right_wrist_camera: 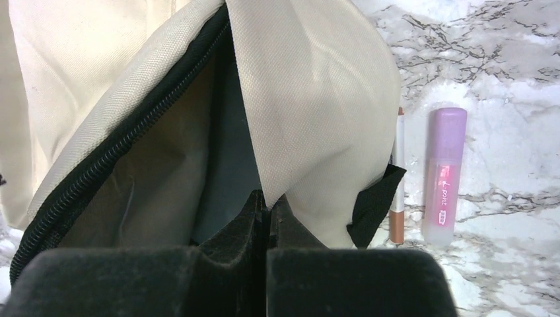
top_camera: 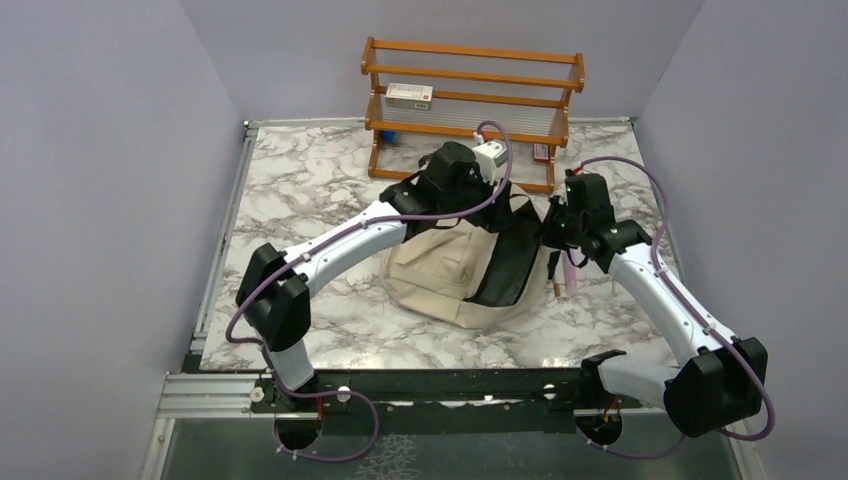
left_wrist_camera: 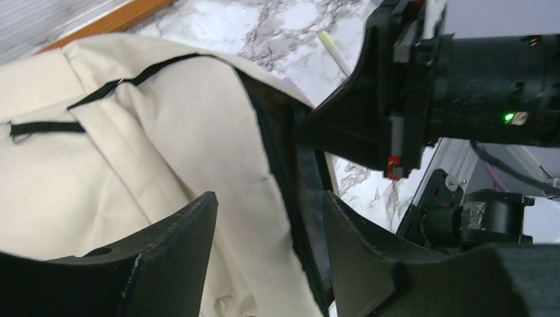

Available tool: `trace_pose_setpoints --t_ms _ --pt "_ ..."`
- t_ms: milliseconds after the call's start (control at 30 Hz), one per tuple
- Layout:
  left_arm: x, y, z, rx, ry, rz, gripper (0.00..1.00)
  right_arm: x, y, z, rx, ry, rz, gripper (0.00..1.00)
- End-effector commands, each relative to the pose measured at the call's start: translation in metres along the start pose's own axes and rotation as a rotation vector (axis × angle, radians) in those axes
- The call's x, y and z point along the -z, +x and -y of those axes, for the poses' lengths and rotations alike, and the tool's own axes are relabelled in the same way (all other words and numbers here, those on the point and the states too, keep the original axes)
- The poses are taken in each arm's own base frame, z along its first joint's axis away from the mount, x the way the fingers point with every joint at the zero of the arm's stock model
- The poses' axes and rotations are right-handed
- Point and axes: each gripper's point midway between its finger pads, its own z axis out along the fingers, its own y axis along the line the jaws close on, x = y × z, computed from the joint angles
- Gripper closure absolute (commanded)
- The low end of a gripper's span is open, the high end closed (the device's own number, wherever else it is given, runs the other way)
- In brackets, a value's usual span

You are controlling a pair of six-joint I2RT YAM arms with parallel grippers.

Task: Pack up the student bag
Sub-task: Adjust the student bag at the center of the board.

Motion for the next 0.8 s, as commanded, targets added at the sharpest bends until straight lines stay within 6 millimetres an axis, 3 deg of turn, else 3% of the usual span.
trace_pose_setpoints --t_ms 0,167,333,767 --pt "0.029 -0.022 -0.027 0.006 -0.068 0.093 0.38 0.004 -0.01 -0.011 -0.016 -0.065 0.041 0.99" --pt "0.055 -0.015 -0.081 0.047 -0.202 0.103 0.37 0.005 -0.01 -0.008 -0.009 -0.049 0.042 1.0" --pt "0.07 0.015 -0.126 0.075 -0.337 0.063 0.36 0.006 -0.011 -0.005 0.003 -0.037 0.045 1.0" --pt "0.059 0.075 -0.176 0.083 -0.483 -0.068 0.31 0.001 -0.003 -0.006 0.005 -0.055 0.024 1.0"
